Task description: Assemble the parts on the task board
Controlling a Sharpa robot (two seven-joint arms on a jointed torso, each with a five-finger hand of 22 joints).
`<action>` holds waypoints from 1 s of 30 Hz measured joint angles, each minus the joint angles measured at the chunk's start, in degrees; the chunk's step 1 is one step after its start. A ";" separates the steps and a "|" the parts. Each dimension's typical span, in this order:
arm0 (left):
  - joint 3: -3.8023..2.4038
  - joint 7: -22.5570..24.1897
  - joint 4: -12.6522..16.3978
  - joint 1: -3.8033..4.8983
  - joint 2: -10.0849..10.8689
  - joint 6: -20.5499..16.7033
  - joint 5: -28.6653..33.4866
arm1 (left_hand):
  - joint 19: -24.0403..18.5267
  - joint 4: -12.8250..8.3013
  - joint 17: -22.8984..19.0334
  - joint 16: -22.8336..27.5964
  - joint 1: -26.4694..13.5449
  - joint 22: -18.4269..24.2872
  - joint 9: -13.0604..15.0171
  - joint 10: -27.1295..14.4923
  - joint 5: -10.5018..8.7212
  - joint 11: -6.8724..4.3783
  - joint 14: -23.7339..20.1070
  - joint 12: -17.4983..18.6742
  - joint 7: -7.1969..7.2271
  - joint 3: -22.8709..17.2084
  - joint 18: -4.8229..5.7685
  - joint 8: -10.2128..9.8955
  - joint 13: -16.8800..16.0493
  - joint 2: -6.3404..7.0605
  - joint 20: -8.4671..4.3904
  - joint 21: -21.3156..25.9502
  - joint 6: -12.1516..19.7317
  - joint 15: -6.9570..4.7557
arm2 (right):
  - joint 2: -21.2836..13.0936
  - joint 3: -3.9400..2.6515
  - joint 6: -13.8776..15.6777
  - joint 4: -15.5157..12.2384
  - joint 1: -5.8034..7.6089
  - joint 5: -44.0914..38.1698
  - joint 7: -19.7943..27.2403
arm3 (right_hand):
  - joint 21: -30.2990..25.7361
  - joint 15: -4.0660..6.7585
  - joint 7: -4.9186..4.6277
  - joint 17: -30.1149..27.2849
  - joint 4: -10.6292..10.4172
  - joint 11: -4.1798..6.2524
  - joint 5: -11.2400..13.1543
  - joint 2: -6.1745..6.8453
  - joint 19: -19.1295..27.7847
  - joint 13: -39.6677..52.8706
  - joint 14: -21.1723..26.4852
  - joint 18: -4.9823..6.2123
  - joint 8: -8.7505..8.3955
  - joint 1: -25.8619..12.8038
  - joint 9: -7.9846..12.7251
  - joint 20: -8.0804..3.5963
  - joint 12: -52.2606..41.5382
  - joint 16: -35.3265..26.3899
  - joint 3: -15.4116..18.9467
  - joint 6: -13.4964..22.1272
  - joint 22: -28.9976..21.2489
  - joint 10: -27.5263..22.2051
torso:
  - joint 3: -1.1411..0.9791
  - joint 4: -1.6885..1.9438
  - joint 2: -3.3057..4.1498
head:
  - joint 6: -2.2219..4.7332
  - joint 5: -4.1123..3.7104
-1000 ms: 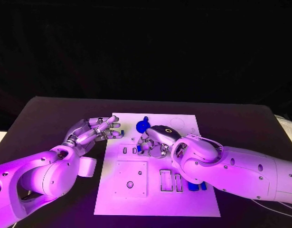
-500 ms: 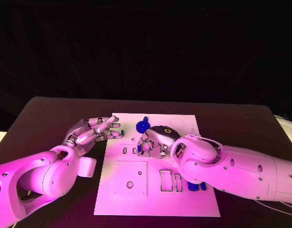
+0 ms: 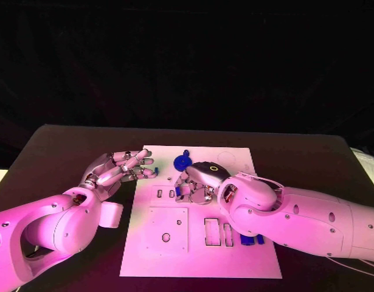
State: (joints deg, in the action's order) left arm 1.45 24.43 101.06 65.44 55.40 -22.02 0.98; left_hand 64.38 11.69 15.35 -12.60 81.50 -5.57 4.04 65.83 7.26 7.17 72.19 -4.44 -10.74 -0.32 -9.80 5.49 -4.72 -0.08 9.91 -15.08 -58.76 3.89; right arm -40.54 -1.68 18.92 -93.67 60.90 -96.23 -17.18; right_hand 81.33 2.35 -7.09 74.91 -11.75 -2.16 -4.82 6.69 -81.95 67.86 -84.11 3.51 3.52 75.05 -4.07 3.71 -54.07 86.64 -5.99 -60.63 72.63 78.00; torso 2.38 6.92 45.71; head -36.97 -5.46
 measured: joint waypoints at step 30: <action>-0.31 -25.55 -3.05 3.92 -1.48 5.92 -18.31 | 17.29 3.86 59.60 -75.47 -6.97 -48.40 3.89 8.34 -0.22 -5.76 11.85 -37.39 4.62 5.54 4.07 6.64 -33.74 -1.17 -6.88 -50.09 -2.14 -6.54 | -11.29 -1.49 7.57 -2.83 5.67 30.77 22.49 | -5.25 -1.34 -1.94 0.04 -4.35 -1.73 -3.45 -2.15 3.80 -4.80 0.10 0.91 0.10 3.39 0.31 1.53 7.09 -5.31 10.32 7.26 -8.09 -5.43 | -0.42 0.03 -1.49 | -0.27 0.74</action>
State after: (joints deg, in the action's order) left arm 1.14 -1.12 98.01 69.36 53.92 -16.10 -17.33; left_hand 81.67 15.56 74.96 -88.07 74.53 -53.97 7.93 74.17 7.04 1.41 84.04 -41.83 -6.12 5.23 -5.74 12.13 -38.46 -1.25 3.04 -65.18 -60.90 -2.65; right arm -51.84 -3.17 26.49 -96.50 66.57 -65.46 5.31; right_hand 76.08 1.01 -9.03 74.95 -16.10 -3.89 -8.27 4.54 -78.15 63.06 -84.02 4.42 3.62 78.44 -3.77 5.24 -46.98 81.33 4.32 -53.37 64.55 72.56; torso 1.96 6.95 44.21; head -37.24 -4.72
